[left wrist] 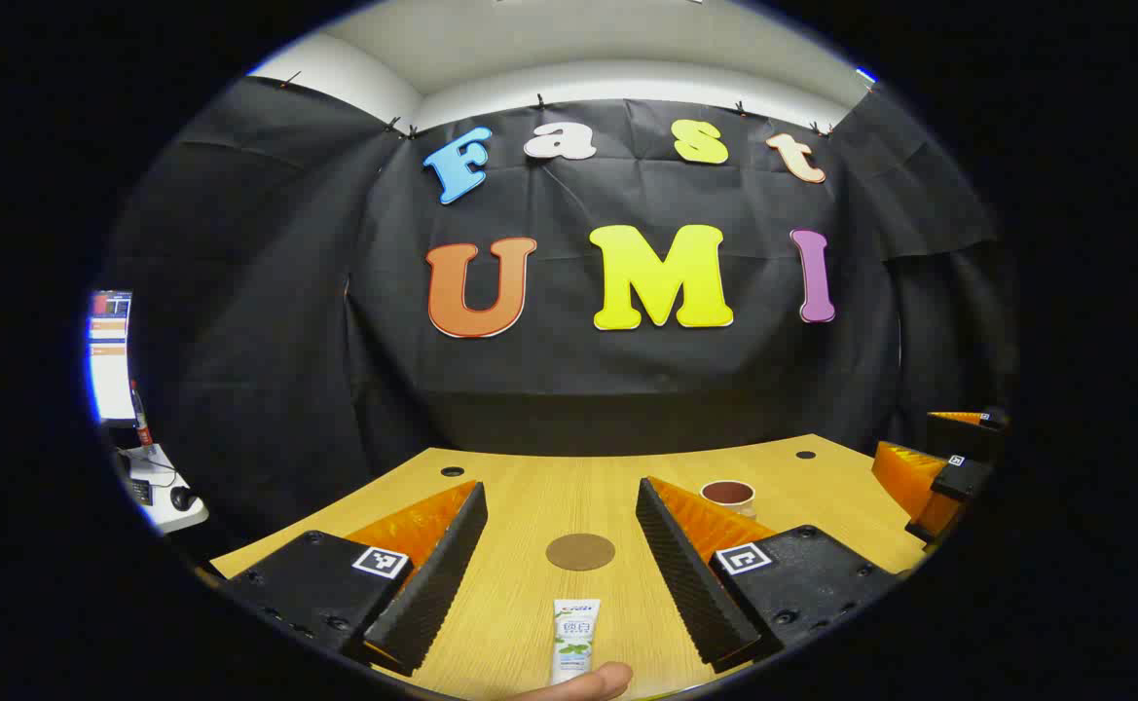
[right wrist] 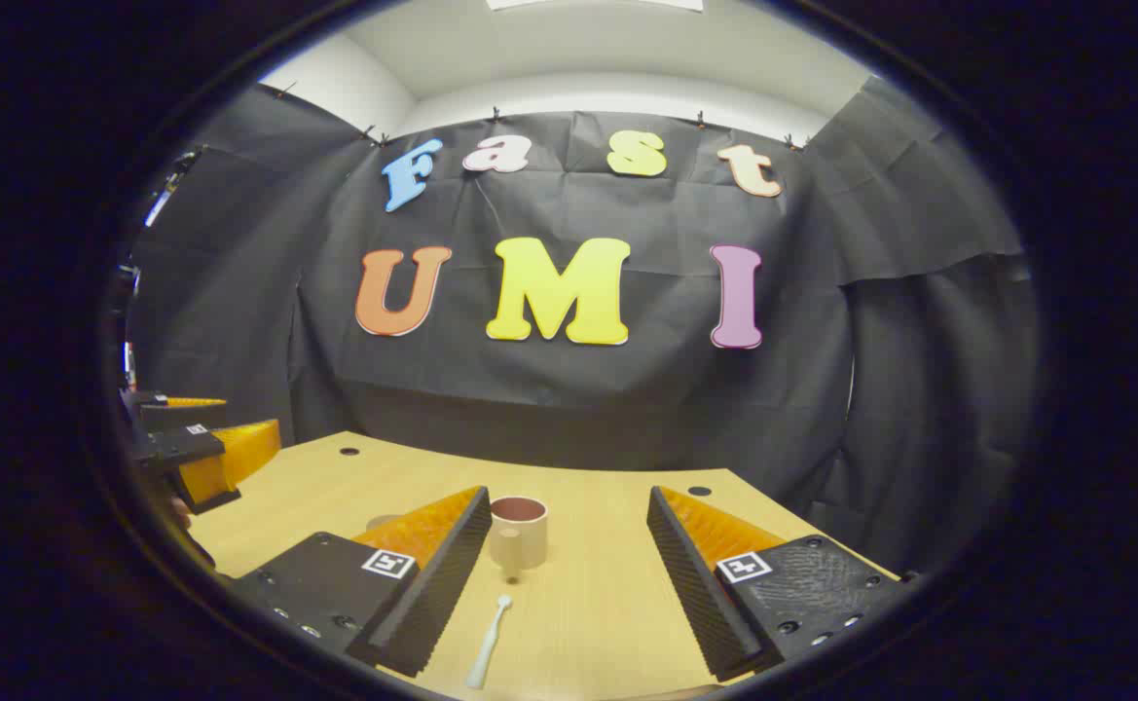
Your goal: Put the toothbrush and toothpaste on the desktop into the cup, then pick up the cup and place it on the coaster on the desktop.
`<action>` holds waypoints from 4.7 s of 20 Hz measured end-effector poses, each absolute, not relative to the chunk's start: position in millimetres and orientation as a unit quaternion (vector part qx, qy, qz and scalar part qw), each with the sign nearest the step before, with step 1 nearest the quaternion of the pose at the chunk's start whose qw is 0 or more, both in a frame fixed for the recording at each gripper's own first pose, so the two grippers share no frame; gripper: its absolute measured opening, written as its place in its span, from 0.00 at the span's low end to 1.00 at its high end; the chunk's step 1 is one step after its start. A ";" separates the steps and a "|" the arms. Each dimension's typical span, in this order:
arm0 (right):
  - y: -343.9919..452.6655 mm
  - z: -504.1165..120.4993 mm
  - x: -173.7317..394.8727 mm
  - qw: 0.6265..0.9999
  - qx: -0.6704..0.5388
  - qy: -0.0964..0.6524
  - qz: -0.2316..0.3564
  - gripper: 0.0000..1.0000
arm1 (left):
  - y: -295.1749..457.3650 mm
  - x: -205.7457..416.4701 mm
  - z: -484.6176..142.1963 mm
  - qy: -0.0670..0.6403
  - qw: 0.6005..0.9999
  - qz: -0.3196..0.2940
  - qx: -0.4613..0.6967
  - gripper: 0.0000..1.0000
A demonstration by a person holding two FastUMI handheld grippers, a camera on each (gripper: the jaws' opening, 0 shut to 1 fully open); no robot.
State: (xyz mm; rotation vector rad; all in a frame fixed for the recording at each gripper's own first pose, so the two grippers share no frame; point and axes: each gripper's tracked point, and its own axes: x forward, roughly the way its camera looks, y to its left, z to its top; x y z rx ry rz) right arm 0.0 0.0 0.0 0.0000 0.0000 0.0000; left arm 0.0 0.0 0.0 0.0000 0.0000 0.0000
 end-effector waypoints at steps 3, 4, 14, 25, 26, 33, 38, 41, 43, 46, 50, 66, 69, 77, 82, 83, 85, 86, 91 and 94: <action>6.8 -9.5 5.9 1.000 0.007 0.008 0.002 0.95 | 6.8 -0.4 -11.7 0.013 1.000 -0.004 -0.010 0.98; 8.9 -11.2 6.1 1.000 0.011 0.011 0.004 0.95 | 7.0 0.4 -15.1 0.017 1.000 -0.006 -0.017 0.98; 7.0 -27.6 4.9 0.999 0.016 0.029 -0.023 0.95 | 10.2 0.2 -18.3 0.019 0.999 -0.021 -0.027 0.98; 30.9 -134.1 24.8 0.984 0.029 0.178 -0.011 0.95 | 6.8 -9.8 -37.5 0.030 0.998 -0.036 -0.036 0.99; 33.4 -144.2 25.5 0.980 0.034 0.194 -0.007 0.95 | 6.9 -10.0 -39.2 0.030 0.998 -0.036 -0.029 0.99; 54.4 -188.0 34.9 0.964 0.007 0.264 0.012 0.75 | 19.0 1.8 -71.9 0.067 0.997 -0.024 -0.031 0.99; 58.4 -205.3 34.5 0.950 0.022 0.311 0.009 0.63 | 20.9 9.0 -91.1 0.090 0.995 -0.022 -0.035 0.98; 57.2 -209.0 35.1 0.945 0.035 0.325 0.008 0.40 | 20.9 11.6 -93.2 0.094 0.995 -0.020 -0.033 0.99; 61.1 -208.4 34.9 0.944 0.040 0.328 0.018 0.30 | 21.1 12.3 -92.6 0.093 0.995 -0.020 -0.029 0.99; 61.0 -209.3 35.1 0.941 0.038 0.335 0.028 0.22 | 18.5 13.7 -95.9 0.097 0.995 -0.022 -0.030 0.99; 56.8 -209.9 35.0 0.939 0.048 0.339 0.034 0.02 | 13.6 12.7 -105.1 0.111 0.993 -0.026 -0.026 0.99; 42.5 -150.8 10.8 0.964 0.072 0.242 0.086 0.00 | -10.2 5.2 -207.8 0.308 0.951 -0.024 -0.013 0.93; 43.0 -146.3 5.2 0.963 0.077 0.238 0.098 0.00 | -17.7 4.7 -216.2 0.334 0.942 -0.028 -0.022 0.87; 38.1 -135.3 1.9 0.967 0.073 0.222 0.104 0.00 | -25.6 2.5 -216.2 0.350 0.936 -0.047 0.001 0.59; 33.5 -125.6 2.9 0.969 0.071 0.211 0.103 0.00 | -35.0 3.5 -209.8 0.332 0.940 -0.072 -0.008 0.51; 32.4 -122.1 4.5 0.970 0.071 0.208 0.104 0.00 | -38.0 3.7 -202.8 0.322 0.943 -0.078 -0.015 0.44; 31.6 -111.1 11.9 0.972 0.070 0.198 0.106 0.00 | -41.8 6.1 -189.4 0.295 0.952 -0.083 -0.026 0.42; 31.0 -103.3 18.4 0.974 0.069 0.190 0.107 0.00 | -42.6 8.9 -179.4 0.277 0.957 -0.082 -0.028 0.42; 32.8 -69.9 54.4 0.978 0.072 0.157 0.117 0.00 | -50.1 19.6 -127.6 0.197 0.975 -0.097 -0.039 0.41; 31.7 -52.0 85.9 0.982 0.064 0.139 0.114 0.00 | -54.6 22.7 -112.9 0.185 0.975 -0.110 -0.051 0.41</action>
